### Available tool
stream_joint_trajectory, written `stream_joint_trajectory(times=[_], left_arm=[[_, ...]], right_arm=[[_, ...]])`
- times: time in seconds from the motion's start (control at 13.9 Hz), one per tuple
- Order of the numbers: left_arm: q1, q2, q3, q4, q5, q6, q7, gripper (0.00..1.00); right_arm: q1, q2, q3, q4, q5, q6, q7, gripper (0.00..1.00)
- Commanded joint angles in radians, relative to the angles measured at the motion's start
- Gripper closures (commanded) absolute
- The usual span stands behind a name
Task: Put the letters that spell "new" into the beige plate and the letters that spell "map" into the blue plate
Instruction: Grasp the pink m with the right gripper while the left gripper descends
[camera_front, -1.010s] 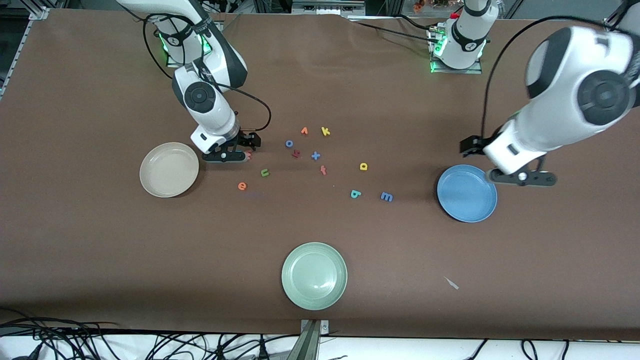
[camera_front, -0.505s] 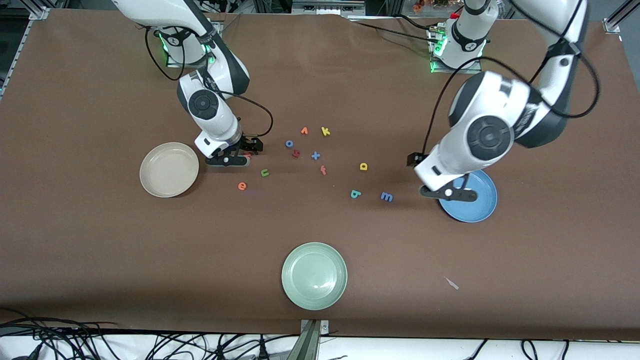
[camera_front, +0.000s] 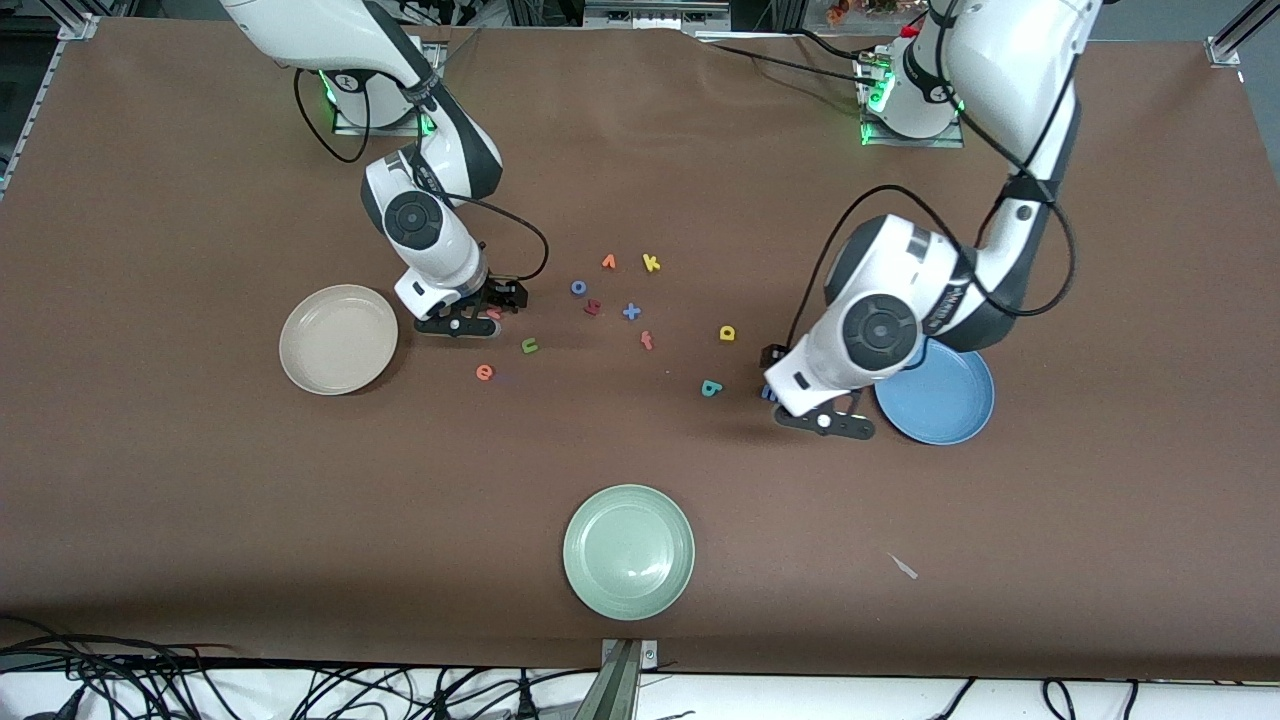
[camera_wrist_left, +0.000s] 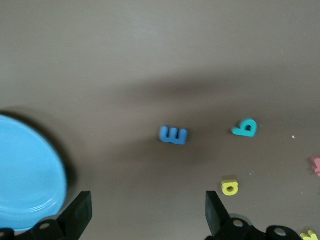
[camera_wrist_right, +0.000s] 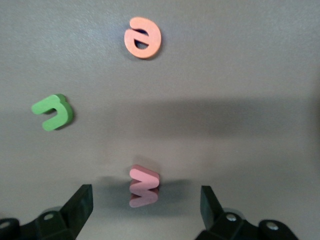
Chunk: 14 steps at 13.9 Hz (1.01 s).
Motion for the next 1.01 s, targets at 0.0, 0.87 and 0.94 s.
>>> stream_joint_trajectory(times=[0.0, 0.87, 0.94], left_arm=[[-0.024, 0.026, 0.012, 0.039, -0.014, -0.007, 0.151, 0.00], [-0.022, 0.098, 0.012, 0.030, -0.005, 0.149, 1.206, 0.00], [-0.021, 0.109, 0.012, 0.025, -0.005, 0.171, 1.297, 0.00]], right_arm=[[0.006, 0.024, -0.004, 0.014, -0.006, 0.008, 0.018, 0.13], [0.003, 0.026, -0.006, 0.037, -0.008, -0.004, 0.012, 1.00], [0.000, 0.017, -0.006, 0.062, -0.010, -0.057, 0.010, 1.00]])
